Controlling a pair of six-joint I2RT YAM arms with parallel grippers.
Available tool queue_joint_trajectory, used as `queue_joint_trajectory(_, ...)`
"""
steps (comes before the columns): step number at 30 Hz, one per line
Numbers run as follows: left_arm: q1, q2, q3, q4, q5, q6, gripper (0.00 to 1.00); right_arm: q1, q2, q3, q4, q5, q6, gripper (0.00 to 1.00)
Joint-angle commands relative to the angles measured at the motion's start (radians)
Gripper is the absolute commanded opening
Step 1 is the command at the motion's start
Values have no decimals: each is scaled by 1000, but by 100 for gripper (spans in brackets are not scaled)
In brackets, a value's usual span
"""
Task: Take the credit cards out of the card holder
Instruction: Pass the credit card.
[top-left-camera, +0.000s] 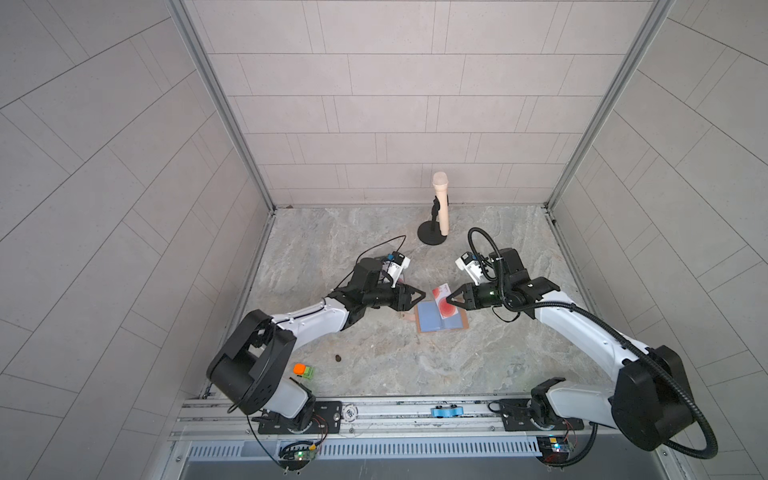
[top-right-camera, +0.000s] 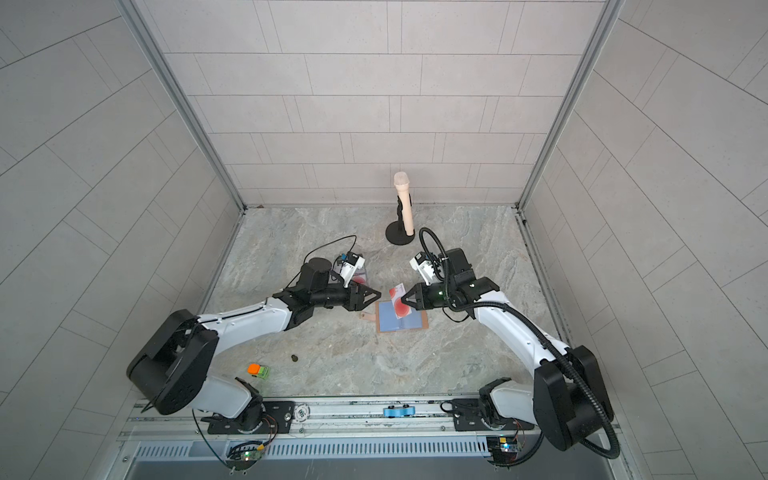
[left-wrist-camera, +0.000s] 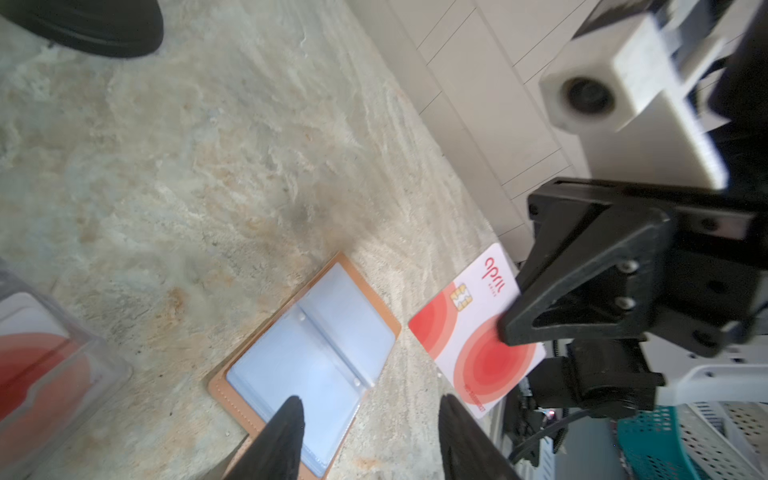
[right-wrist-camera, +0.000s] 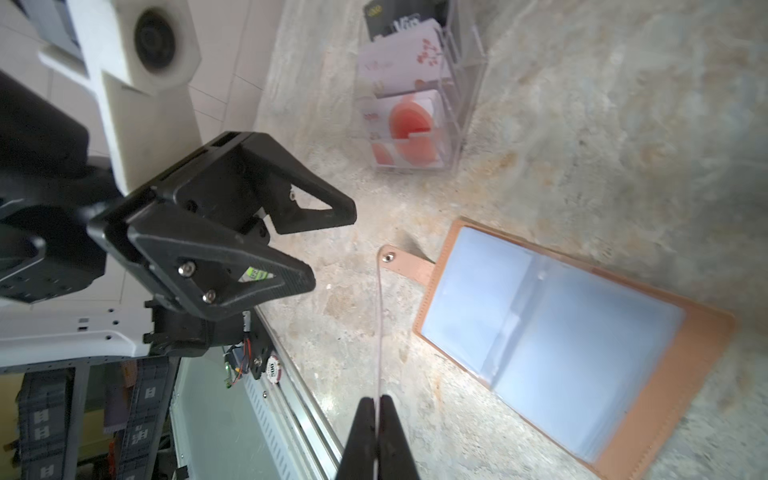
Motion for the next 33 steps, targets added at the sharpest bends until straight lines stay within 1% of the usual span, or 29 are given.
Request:
queue_joint_trajectory(1,20,-78,-14,38,171,-40,58,-2,-43,23,47,-135,-19,0)
queue_joint_trajectory(3,23,-100,-13,49,217,-60,59,0,-50,32,48,-186,-30,0)
queue_joint_trajectory(5,23,-112,-2,43,263,-70,57,4,-51,46,40,-233,-42,0)
queue_joint_trajectory(7,24,-115,25,-31,310,-40,56,14,-50,56,42,-267,-44,0)
queue_joint_trajectory(10,24,-132,51,-155,322,50,56,39,-46,79,3,-291,-84,0)
queue_joint_trajectory(11,23,-135,55,-171,329,65,56,48,-44,89,-13,-294,-101,0)
queue_joint_trajectory(14,23,-140,59,-168,367,60,55,75,-31,105,-45,-294,-135,0)
queue_joint_trajectory(16,23,-143,58,-147,381,42,53,85,-20,114,-50,-294,-145,0)
queue_joint_trajectory(20,22,-144,46,-59,420,-31,41,93,9,135,-69,-303,-171,0)
queue_joint_trajectory(22,17,-149,35,-16,425,-59,38,92,26,142,-82,-309,-190,0)
queue_joint_trajectory(23,12,-150,35,-31,420,-47,37,92,34,145,-86,-314,-201,0)
queue_joint_trajectory(26,-15,-143,50,-101,432,15,30,93,58,148,-87,-312,-211,0)
queue_joint_trajectory(30,-42,-144,62,-145,426,40,20,94,74,153,-91,-303,-224,0)
queue_joint_trajectory(33,-43,-159,70,-176,413,62,15,93,78,154,-103,-298,-234,0)
